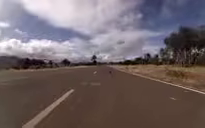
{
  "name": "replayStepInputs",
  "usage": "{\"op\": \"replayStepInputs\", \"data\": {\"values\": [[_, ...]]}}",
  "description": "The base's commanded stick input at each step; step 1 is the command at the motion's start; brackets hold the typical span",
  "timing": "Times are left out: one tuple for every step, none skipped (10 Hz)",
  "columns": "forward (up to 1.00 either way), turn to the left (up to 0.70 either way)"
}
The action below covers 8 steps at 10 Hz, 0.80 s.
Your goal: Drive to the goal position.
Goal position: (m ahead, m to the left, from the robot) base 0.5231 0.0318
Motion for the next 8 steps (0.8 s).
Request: {"op": "replayStepInputs", "data": {"values": [[0.7,0.0],[0.7,0.0],[0.7,0.0],[0.7,0.0],[0.7,0.0],[0.7,0.0],[0.7,0.0],[0.7,0.0]]}}
